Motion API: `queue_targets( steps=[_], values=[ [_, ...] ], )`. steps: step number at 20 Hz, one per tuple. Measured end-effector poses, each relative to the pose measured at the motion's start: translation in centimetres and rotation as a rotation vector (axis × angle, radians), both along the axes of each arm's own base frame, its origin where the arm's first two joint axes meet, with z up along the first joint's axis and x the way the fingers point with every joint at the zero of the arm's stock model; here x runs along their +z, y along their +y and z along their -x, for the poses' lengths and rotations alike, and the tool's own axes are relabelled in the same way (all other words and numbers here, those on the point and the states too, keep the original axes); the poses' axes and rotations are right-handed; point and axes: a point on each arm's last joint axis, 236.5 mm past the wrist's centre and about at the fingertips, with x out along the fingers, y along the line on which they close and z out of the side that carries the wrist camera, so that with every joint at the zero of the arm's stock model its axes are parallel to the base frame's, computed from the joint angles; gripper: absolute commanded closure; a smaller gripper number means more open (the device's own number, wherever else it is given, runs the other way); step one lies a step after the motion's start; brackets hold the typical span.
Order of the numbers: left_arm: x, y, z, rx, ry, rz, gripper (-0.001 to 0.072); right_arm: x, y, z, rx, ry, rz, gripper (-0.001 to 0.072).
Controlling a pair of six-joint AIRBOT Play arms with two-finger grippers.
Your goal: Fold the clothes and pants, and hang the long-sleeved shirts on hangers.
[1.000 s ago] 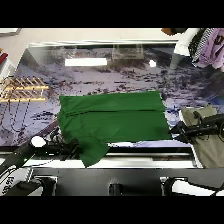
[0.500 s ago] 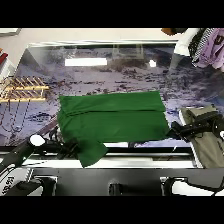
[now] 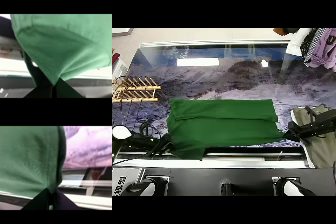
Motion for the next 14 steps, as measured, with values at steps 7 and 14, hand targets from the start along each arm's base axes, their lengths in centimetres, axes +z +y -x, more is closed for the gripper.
queue_targets(
  steps=[7, 14],
  values=[
    [2.8, 1.9, -5.4, -0.05, -0.077, -0.036, 0.0681, 1.9, 2.8, -4.9, 0.101, -0.179, 0.068, 0.0684],
    [2.0, 3.0, -15.9, -0.134, -0.103, -0.033, 0.068, 0.8, 2.7, -13.7, 0.112, -0.249, 0.176, 0.0684]
  ],
)
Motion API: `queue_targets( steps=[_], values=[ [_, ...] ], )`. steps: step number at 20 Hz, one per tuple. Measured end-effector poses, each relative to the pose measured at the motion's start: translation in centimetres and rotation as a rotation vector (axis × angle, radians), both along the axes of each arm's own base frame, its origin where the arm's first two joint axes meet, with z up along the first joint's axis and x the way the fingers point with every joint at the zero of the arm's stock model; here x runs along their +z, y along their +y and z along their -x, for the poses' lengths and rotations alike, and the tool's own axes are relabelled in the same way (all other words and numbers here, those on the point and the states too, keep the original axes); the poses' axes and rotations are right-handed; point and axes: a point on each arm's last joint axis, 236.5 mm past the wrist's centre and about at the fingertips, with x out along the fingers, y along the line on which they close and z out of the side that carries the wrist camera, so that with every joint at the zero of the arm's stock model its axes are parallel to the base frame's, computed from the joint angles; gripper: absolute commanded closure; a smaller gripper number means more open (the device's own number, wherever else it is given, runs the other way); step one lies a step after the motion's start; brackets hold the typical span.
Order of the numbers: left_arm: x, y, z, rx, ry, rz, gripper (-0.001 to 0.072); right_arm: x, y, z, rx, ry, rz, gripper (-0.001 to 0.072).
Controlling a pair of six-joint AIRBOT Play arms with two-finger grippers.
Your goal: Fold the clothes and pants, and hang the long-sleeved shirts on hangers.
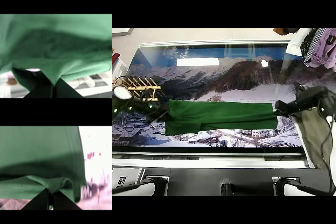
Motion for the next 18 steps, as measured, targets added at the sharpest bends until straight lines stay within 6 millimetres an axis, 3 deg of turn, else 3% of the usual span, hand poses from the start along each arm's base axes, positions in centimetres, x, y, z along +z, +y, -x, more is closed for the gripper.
queue_targets(
  steps=[3, 7, 12, 13, 17, 18],
  values=[
    [-1.1, -0.1, -3.6, -0.043, 0.012, 0.005, 0.0681, -0.9, -0.2, -2.6, -0.004, -0.003, 0.005, 0.0684],
    [-2.3, -0.1, -7.7, -0.081, 0.006, 0.009, 0.0681, -2.2, -0.4, -4.5, -0.016, -0.002, 0.008, 0.0683],
    [-4.0, -0.3, -10.7, -0.105, 0.002, 0.01, 0.0677, -3.9, -0.7, -5.7, -0.038, 0.0, 0.011, 0.0681],
    [-4.6, -0.5, -10.9, -0.111, 0.008, 0.009, 0.0653, -4.3, -0.7, -5.9, -0.042, 0.003, 0.007, 0.0637],
    [-5.5, -1.3, -12.1, -0.119, -0.014, 0.002, 0.0328, -4.4, 0.0, -6.9, -0.079, -0.009, -0.042, 0.022],
    [-5.3, -1.3, -12.4, -0.121, -0.024, 0.002, 0.0301, -3.9, -0.1, -7.1, -0.09, -0.009, -0.055, 0.0161]
  ],
)
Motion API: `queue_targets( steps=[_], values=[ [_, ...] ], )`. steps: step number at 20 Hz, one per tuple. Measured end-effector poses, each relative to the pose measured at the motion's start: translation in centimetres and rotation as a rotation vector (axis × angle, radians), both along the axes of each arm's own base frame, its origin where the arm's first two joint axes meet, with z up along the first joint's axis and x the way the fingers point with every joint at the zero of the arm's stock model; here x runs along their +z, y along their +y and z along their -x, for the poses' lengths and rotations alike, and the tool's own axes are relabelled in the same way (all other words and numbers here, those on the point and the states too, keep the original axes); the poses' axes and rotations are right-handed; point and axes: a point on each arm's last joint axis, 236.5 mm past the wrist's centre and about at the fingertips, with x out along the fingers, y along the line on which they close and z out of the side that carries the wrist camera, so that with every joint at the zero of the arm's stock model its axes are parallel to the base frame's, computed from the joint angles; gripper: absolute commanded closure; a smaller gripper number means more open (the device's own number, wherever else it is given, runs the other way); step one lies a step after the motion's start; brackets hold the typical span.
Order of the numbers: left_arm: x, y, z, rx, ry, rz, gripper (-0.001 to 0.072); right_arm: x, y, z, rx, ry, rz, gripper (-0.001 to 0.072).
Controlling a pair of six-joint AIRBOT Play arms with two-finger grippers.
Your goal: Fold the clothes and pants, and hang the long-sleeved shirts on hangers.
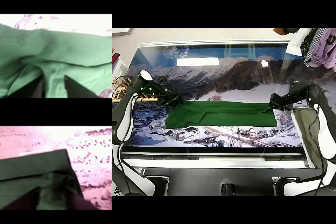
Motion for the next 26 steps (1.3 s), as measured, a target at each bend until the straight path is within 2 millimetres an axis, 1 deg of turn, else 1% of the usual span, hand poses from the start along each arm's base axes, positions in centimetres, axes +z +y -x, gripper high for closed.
queue_targets(
  steps=[2, 4, 5, 7, 8, 9, 10, 13, 18, 22, 24, 26],
  values=[
    [0.8, 0.1, -0.7, 0.001, -0.031, -0.003, 0.0301, 1.3, -1.1, -0.1, -0.014, 0.007, -0.018, 0.0153],
    [2.4, 0.5, -1.4, 0.004, -0.075, -0.013, 0.0301, 2.3, -2.8, 0.6, -0.022, 0.033, -0.041, 0.0141],
    [3.2, 0.6, -1.6, 0.005, -0.095, -0.02, 0.0301, 2.5, -3.5, 1.2, -0.019, 0.051, -0.052, 0.01],
    [4.9, 0.9, -1.8, 0.004, -0.133, -0.03, 0.0301, 2.5, -4.9, 2.4, -0.017, 0.08, -0.085, 0.0094],
    [5.7, 0.9, -1.9, 0.004, -0.149, -0.033, 0.0301, 2.3, -5.1, 2.8, -0.018, 0.091, -0.118, 0.0093],
    [6.3, 1.0, -1.9, 0.004, -0.162, -0.036, 0.0301, 2.0, -5.1, 3.1, -0.017, 0.101, -0.149, 0.008],
    [6.8, 1.0, -1.9, 0.002, -0.17, -0.038, 0.0301, 1.6, -5.1, 3.4, -0.014, 0.112, -0.179, 0.0044],
    [7.5, 1.1, -1.7, -0.001, -0.18, -0.043, 0.0301, 0.0, -4.5, 3.7, -0.01, 0.148, -0.261, 0.0041],
    [7.8, 1.1, -1.7, -0.001, -0.187, -0.045, 0.0301, -2.1, -3.3, 3.4, -0.026, 0.18, -0.368, 0.0036],
    [7.9, 1.1, -1.9, 0.003, -0.196, -0.046, 0.0301, -2.6, -2.8, 2.8, -0.039, 0.173, -0.397, 0.0037],
    [7.9, 1.2, -2.2, 0.008, -0.204, -0.047, 0.0301, -2.8, -2.1, 2.4, -0.033, 0.167, -0.396, 0.004],
    [7.9, 1.2, -2.4, 0.013, -0.215, -0.048, 0.0301, -3.0, -1.1, 2.1, -0.018, 0.165, -0.387, 0.0059]
  ],
)
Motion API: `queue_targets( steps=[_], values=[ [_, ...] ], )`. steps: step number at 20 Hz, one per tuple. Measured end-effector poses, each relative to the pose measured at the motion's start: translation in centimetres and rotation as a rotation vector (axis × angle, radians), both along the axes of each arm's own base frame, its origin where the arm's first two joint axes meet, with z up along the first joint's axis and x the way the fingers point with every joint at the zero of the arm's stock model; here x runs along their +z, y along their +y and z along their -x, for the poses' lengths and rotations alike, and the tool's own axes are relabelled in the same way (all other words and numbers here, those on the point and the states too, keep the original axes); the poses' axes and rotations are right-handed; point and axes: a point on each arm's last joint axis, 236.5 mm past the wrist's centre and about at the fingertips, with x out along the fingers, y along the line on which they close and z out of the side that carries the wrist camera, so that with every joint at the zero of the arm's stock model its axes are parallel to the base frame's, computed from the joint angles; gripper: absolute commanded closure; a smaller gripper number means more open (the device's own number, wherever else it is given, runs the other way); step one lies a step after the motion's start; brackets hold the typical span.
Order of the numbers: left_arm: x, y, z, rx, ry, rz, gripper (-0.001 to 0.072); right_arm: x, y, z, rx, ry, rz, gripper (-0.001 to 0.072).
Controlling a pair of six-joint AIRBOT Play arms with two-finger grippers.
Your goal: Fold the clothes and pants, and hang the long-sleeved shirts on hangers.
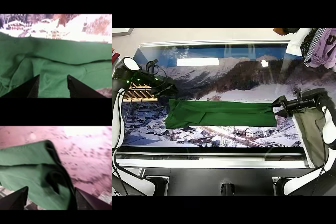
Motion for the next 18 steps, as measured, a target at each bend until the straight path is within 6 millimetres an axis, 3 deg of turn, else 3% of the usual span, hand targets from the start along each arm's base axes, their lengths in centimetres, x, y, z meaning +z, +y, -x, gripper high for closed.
queue_targets(
  steps=[3, 6, 8, 10, 11, 13, 15, 18],
  values=[
    [0.0, 0.0, -0.2, 0.004, -0.009, -0.001, 0.0302, -0.8, 1.4, -0.1, 0.038, 0.002, 0.046, 0.028],
    [0.0, 0.0, -0.3, 0.006, -0.012, 0.0, 0.0317, -1.9, 2.1, 0.4, 0.091, 0.017, 0.111, 0.0671],
    [0.1, 0.0, -0.3, 0.006, -0.013, 0.001, 0.0368, -2.0, 2.1, 0.6, 0.108, 0.021, 0.142, 0.0682],
    [0.1, -0.2, -0.3, 0.003, -0.01, 0.007, 0.0644, -1.6, 1.7, 0.9, 0.118, 0.025, 0.182, 0.0683],
    [0.1, -0.6, -0.2, -0.004, -0.009, 0.009, 0.0679, -1.3, 1.2, 1.0, 0.118, 0.026, 0.214, 0.0683],
    [-0.3, -2.1, 0.1, -0.032, 0.004, 0.021, 0.0679, 0.3, 0.2, 0.7, 0.101, 0.004, 0.27, 0.0683],
    [-1.3, -5.0, 0.6, -0.069, 0.033, 0.04, 0.068, 3.0, 0.0, 0.8, 0.095, -0.016, 0.292, 0.0683],
    [-3.0, -12.1, 1.2, -0.118, 0.067, 0.111, 0.068, 7.3, -1.0, 1.1, 0.066, -0.046, 0.352, 0.0683]
  ],
)
